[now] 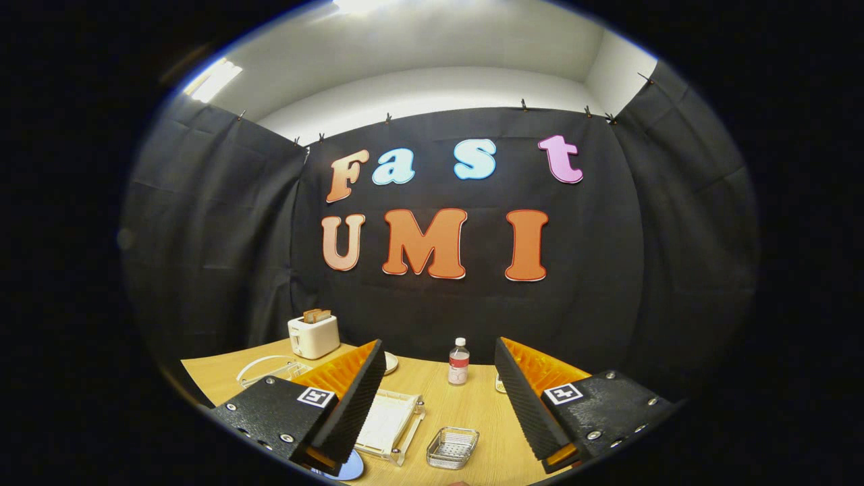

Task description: Take the plate from the dish rack, then take the spoon from the basket and place it into the plate.

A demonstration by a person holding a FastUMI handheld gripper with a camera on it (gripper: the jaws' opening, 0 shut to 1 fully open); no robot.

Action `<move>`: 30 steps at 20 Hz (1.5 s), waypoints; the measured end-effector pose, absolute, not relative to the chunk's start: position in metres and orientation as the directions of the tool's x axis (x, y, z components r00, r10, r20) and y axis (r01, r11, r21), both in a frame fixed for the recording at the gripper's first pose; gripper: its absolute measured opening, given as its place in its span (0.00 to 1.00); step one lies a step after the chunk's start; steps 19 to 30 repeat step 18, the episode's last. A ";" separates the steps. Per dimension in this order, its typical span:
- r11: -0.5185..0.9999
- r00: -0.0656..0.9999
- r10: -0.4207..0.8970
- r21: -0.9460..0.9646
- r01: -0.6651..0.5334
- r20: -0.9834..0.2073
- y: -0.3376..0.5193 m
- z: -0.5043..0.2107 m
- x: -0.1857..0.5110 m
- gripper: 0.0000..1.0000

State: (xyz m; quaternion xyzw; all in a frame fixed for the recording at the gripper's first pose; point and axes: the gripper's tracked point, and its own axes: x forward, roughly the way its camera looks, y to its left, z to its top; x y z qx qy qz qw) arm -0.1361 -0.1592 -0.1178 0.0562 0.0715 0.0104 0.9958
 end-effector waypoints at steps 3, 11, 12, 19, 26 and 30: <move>0.993 0.988 0.001 0.118 0.017 -0.152 -0.165 -0.118 -0.139 0.97; 0.988 0.983 -0.086 0.115 0.106 -0.165 -0.194 -0.124 -0.142 0.97; 0.986 0.981 -0.098 0.117 0.118 -0.166 -0.197 -0.125 -0.142 0.97; 0.982 0.976 -0.127 0.114 0.148 -0.174 -0.205 -0.128 -0.142 0.97; 0.982 0.976 -0.127 0.114 0.148 -0.174 -0.205 -0.128 -0.142 0.97; 0.982 0.976 -0.127 0.114 0.148 -0.174 -0.205 -0.128 -0.142 0.97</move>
